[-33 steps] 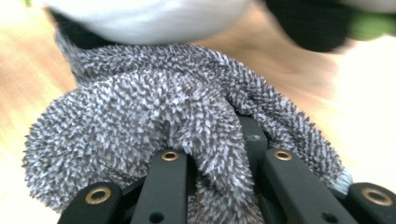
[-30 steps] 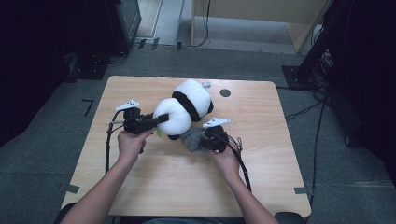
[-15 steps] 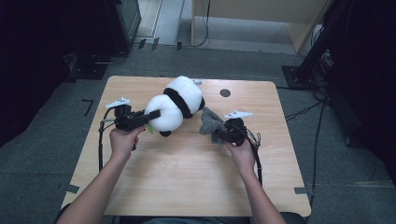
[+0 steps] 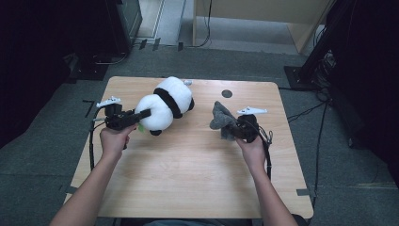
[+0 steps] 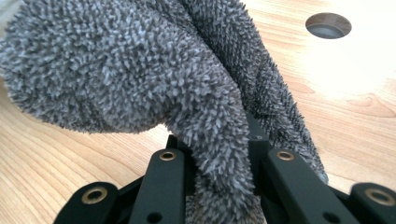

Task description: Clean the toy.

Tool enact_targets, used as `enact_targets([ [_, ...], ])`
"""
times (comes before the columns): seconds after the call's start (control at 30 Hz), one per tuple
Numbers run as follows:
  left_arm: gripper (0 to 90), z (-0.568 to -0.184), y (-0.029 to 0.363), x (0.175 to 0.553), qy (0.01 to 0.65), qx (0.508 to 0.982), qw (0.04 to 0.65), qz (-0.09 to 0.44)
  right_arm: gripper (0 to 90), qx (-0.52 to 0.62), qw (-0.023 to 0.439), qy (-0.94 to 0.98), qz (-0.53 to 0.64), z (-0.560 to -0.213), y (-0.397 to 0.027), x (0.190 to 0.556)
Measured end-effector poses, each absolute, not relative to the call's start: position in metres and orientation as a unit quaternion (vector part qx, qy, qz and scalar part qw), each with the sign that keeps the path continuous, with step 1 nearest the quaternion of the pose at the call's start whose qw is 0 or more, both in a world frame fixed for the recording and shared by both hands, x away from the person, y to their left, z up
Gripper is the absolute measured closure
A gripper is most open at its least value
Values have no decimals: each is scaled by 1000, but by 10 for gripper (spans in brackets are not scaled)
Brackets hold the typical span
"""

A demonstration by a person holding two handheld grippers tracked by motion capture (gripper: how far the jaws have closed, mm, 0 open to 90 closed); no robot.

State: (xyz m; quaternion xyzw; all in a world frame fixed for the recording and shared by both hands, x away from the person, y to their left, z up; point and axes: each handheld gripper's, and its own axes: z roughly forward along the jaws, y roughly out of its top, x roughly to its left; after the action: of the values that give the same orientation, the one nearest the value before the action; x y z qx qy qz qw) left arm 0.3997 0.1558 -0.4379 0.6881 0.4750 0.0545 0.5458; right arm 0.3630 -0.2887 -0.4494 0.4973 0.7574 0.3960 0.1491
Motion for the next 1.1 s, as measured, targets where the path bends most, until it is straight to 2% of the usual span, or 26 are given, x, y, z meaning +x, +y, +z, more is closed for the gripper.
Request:
enact_targets([
  [0.13, 539, -444, 161, 405, 484, 690, 534, 68, 763, 499, 167, 765, 372, -457, -297, 366],
  [0.5, 536, -457, 179, 422, 511, 676, 524, 88, 756, 521, 157, 744, 386, -475, -315, 377],
  [0.63, 529, -463, 186, 428, 522, 666, 527, 76, 748, 528, 156, 744, 380, -480, -317, 382],
  [1.1, 443, -479, 199, 438, 513, 682, 514, 91, 710, 539, 141, 749, 358, -502, -322, 397],
])
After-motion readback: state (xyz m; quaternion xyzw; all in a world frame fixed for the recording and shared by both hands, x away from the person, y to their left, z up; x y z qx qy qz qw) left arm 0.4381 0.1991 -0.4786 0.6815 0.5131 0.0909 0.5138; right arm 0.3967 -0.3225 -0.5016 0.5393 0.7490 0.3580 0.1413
